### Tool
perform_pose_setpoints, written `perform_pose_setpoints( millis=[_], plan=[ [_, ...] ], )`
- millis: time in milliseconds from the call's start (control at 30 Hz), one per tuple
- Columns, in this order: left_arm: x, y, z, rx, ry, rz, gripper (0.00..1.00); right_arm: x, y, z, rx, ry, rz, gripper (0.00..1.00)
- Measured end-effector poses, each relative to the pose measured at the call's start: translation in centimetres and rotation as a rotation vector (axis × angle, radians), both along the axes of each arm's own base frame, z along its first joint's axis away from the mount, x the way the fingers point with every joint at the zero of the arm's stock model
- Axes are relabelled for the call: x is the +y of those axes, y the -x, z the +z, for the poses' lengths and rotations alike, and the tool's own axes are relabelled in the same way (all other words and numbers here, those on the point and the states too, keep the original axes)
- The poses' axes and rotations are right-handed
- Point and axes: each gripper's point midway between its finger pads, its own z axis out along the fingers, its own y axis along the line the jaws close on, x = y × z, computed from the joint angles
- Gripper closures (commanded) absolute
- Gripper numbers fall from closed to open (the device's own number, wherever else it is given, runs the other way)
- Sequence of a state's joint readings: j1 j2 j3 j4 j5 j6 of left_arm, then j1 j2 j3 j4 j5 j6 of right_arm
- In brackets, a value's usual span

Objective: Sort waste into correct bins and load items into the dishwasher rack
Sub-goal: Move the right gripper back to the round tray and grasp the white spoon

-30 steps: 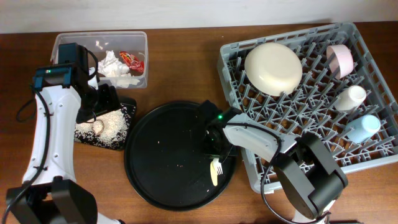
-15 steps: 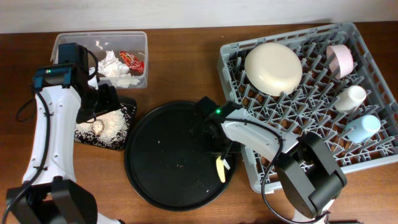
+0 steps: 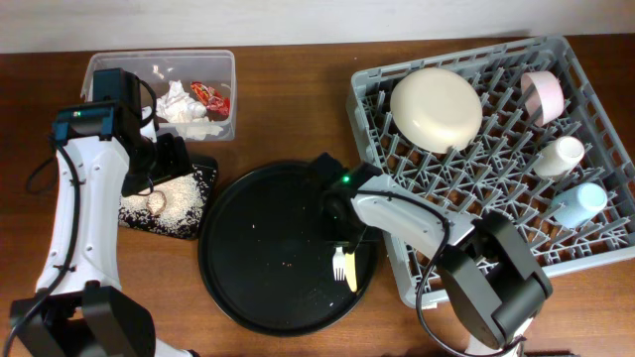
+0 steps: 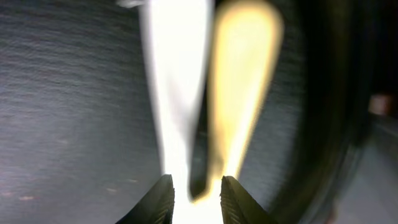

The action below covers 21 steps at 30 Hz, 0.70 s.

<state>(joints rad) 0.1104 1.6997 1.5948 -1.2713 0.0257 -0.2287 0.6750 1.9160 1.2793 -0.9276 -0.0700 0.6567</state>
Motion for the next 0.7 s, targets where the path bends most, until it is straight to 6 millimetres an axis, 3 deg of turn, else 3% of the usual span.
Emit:
perform_pose_setpoints(
  millis=[100,200,400,567,667,700],
  plan=[
    [0.0,0.0,0.0,0.000,0.000,0.000,0.24,2.3,0.6,0.0,-0.035,-0.028,0.062,0.70],
    [0.0,0.0,0.0,0.000,0.000,0.000,0.24,1.6,0.4,-1.5,-0.026,0.024,0.057,0.70],
    [0.0,0.0,0.0,0.000,0.000,0.000,0.24,1.3,-0.2,-1.7,-0.055,0.046,0.053,0.71],
    [0.0,0.1,0.0,0.004,0.000,0.000,0.24,1.6,-0.8,-1.9,-0.071,0.046,0.033,0.95],
    [0.0,0.1,0.0,0.004,0.000,0.000,0.24,2.2,-1.5,-0.5,-0.099,0.025,0.034,0.96],
    [0.0,0.1,0.0,0.004,0.000,0.000,0.24,1.9,-1.3,-1.0,-0.087,0.044,0.035,0.96]
  ],
)
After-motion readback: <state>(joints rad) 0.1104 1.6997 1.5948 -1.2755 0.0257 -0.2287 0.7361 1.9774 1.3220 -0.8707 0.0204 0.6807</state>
